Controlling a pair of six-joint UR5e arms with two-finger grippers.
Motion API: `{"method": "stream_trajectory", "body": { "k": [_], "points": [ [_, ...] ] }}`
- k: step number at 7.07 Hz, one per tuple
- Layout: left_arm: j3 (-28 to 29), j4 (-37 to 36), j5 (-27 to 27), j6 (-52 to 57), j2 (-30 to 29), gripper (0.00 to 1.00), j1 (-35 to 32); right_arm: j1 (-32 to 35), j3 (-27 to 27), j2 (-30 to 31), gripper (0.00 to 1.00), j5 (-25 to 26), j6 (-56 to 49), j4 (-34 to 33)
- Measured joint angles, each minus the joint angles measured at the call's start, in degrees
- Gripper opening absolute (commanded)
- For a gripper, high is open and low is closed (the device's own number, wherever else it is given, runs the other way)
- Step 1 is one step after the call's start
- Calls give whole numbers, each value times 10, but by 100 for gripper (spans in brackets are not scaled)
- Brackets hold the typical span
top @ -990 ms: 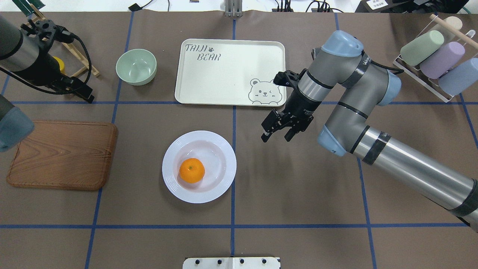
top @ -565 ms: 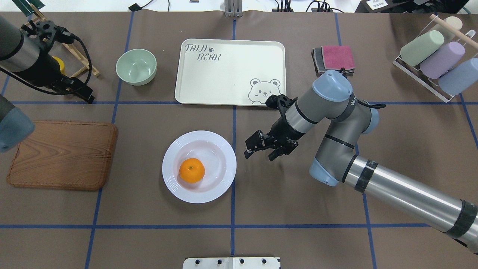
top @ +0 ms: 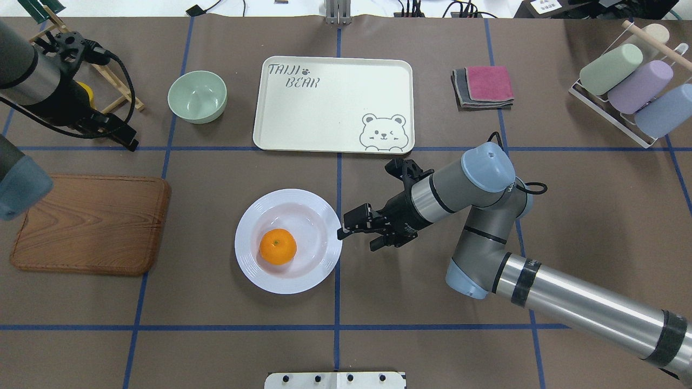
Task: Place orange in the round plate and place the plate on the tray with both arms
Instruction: 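Move the right gripper down to the plate rim farthest from the left arm, then close the right gripper on the plate rim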
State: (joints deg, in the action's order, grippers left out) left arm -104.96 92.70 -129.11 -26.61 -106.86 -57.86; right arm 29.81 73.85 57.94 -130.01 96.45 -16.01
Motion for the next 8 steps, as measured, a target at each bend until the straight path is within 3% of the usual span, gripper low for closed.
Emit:
{"method": "stream_trajectory", "body": {
  "k": [2,4,8],
  "points": [
    [-2,-1,0,0,-1,98,0,-46,0,9,100,83,46,76],
    [-4,-2,0,0,-1,98,0,-82,2,11,100,142,59,94],
    [-11,-1,-30,0,1,98,-1,-93,3,4,100,197,93,94]
  ]
}}
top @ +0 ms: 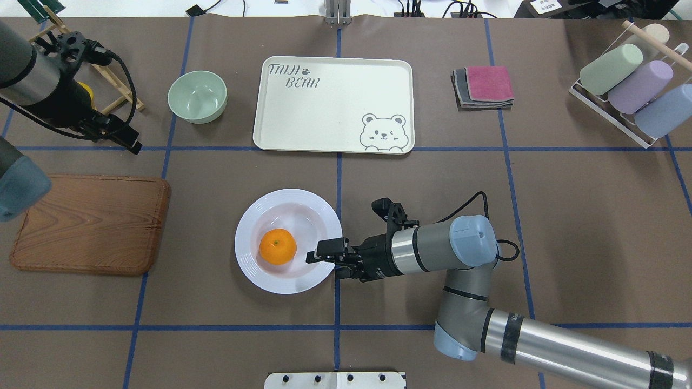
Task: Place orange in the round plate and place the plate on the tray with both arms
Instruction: 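Close the right gripper on the plate rim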
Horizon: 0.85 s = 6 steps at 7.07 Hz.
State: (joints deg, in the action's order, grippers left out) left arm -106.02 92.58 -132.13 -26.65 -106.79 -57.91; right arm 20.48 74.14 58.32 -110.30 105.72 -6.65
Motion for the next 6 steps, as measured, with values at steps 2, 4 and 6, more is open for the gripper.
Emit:
{"method": "stream_trajectory", "body": {
  "k": [2,4,6],
  "points": [
    [-3,0,-5,-1,1,98,0,-1,-6,-2,100,30,5,-6],
    [-4,0,-6,-1,0,98,0,-2,-10,-9,50,57,5,-26],
    [-5,-1,-6,-1,0,98,0,-4,-10,-12,0,70,5,-39]
  ]
}}
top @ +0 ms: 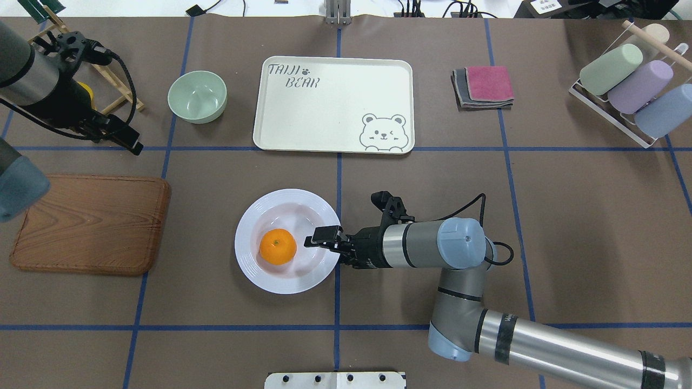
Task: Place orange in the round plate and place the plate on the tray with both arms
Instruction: 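Close the right gripper on the plate rim, then slide the plate with the orange onto the bear tray with the right gripper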
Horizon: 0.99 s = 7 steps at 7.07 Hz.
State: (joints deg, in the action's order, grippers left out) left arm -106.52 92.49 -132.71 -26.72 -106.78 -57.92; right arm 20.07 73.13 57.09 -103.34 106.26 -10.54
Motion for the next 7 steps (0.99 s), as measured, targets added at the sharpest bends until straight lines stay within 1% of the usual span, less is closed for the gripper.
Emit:
{"method": "stream_trajectory", "body": {
  "k": [5,7],
  "points": [
    [-1,-1,0,0,0,98,0,-5,0,0,0,5,0,3],
    [-4,-2,0,0,0,98,0,-2,3,0,0,5,12,16]
  ]
}}
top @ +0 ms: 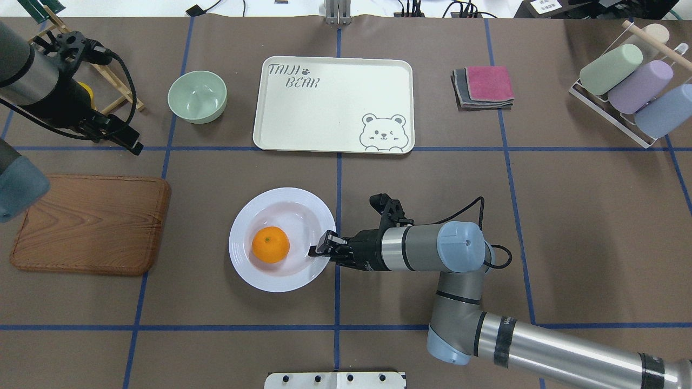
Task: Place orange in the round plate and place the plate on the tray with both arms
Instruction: 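Slide the plate with the orange onto the bear tray with the right gripper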
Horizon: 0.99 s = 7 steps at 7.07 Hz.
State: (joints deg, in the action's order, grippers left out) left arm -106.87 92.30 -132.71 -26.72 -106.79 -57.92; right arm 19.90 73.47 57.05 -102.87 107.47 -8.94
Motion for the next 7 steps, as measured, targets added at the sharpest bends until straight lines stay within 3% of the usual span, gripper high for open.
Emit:
{"method": "stream_trajectory", "body": {
  "k": [3,7],
  "points": [
    [-6,-2,-1,0,1,98,0,36,6,-15,0,-1,33,7],
    [-11,-4,-1,0,0,98,-2,131,-10,-27,0,-4,72,-14]
  ]
}}
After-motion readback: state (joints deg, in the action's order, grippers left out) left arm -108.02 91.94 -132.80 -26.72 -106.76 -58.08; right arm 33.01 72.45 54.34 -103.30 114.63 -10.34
